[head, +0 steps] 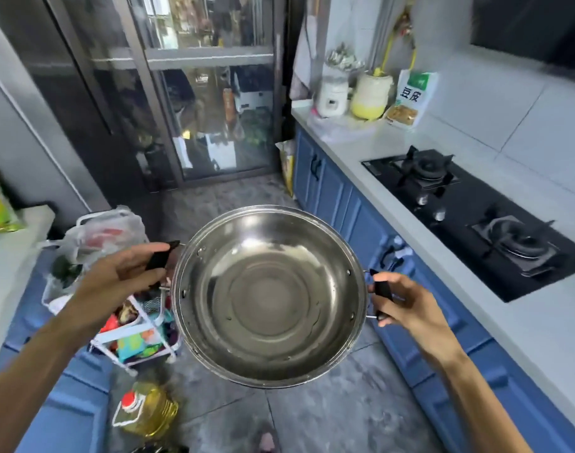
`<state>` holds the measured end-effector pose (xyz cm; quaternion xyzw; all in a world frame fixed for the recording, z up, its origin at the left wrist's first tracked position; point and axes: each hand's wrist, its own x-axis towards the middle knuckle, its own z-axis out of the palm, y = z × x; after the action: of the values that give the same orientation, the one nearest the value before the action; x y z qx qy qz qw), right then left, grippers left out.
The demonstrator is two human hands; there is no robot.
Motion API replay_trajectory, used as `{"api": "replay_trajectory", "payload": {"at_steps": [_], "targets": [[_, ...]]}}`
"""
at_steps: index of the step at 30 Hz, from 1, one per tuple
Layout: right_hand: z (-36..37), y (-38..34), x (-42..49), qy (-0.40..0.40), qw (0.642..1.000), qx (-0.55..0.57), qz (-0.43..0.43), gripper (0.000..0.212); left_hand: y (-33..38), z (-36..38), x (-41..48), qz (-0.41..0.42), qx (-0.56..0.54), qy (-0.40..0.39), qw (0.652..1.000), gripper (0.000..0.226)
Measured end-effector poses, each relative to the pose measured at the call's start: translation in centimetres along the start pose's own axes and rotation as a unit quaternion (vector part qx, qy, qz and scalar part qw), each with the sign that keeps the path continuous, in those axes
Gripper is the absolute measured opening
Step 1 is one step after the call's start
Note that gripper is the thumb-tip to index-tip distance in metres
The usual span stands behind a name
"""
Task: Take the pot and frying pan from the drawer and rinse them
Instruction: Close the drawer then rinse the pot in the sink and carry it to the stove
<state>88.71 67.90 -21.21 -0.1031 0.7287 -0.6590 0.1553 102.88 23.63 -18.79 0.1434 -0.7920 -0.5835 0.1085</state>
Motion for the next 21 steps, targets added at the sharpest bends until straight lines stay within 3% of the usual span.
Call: {"api": "replay_trajectory", "payload": {"at_steps": [11, 21], "targets": [[-7.4, -0.6, 14.1, 0.139, 0.990, 0.016, -0.001, 0.029, 4.5, 9.4, 25.9, 0.053, 0.004, -0.110, 0.992, 0.042], [-16.4, 0.9, 34.6, 0.160, 0.985, 0.060, 0.003, 0.029, 6.4, 20.4, 49.3, 0.054, 0.018, -0.132, 0.990, 0.040]]}}
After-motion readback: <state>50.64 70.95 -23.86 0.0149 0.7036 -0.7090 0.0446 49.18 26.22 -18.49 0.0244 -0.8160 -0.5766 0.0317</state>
